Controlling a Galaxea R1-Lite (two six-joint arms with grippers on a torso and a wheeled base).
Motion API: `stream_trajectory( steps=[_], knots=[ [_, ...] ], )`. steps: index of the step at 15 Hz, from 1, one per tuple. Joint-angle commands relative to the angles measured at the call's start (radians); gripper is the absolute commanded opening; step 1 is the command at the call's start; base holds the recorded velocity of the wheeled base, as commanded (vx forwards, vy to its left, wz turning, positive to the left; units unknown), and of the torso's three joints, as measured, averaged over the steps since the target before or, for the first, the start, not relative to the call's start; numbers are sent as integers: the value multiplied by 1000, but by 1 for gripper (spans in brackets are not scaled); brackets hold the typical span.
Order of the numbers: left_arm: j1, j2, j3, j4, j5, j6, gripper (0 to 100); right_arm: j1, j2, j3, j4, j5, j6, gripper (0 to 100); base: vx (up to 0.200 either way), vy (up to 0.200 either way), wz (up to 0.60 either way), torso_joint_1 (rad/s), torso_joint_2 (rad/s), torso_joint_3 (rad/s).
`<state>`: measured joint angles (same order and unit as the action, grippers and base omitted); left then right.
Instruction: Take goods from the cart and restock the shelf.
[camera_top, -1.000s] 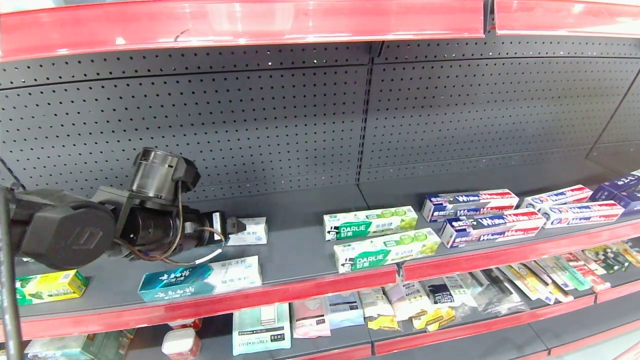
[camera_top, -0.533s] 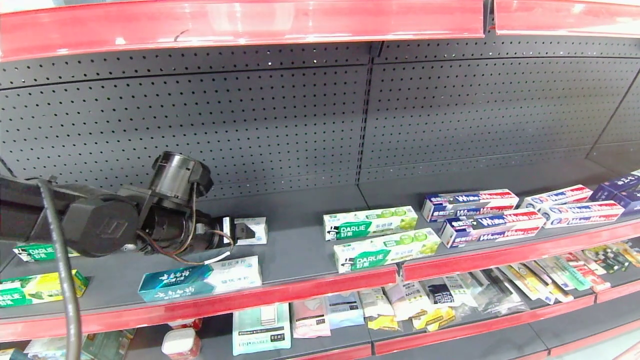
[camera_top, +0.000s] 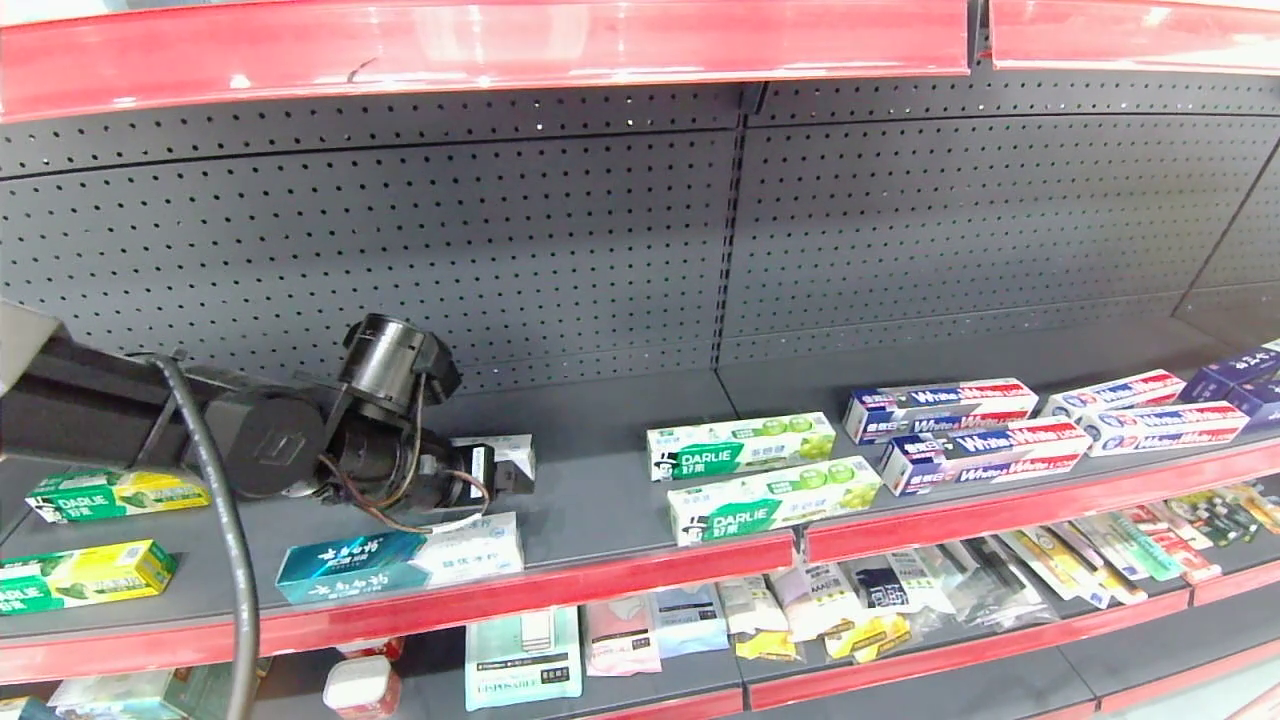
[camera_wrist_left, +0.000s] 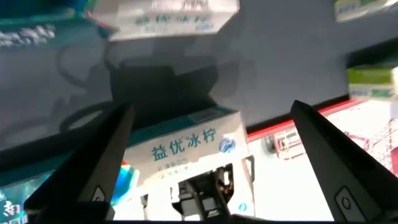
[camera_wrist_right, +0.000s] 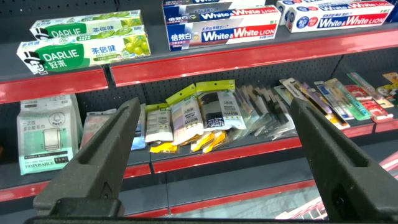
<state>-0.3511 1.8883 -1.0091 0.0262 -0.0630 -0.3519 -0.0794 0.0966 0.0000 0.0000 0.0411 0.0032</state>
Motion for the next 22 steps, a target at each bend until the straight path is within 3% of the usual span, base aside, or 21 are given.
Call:
stream_trajectory(
  steps=[1,8,10,22],
  knots=[
    [0,18,0,1,-1,1,100,0,2,0,0,0,0,100,0,0,0,0,0,0],
    [-2,66,-39,3,-6,1,100,0,2,0,0,0,0,100,0,0,0,0,0,0],
    [-2,64,-37,9,-41,2,100,0,2,0,0,0,0,100,0,0,0,0,0,0],
    [-11,64,-25,21,-46,13,100,0,2,0,0,0,0,100,0,0,0,0,0,0]
  ],
)
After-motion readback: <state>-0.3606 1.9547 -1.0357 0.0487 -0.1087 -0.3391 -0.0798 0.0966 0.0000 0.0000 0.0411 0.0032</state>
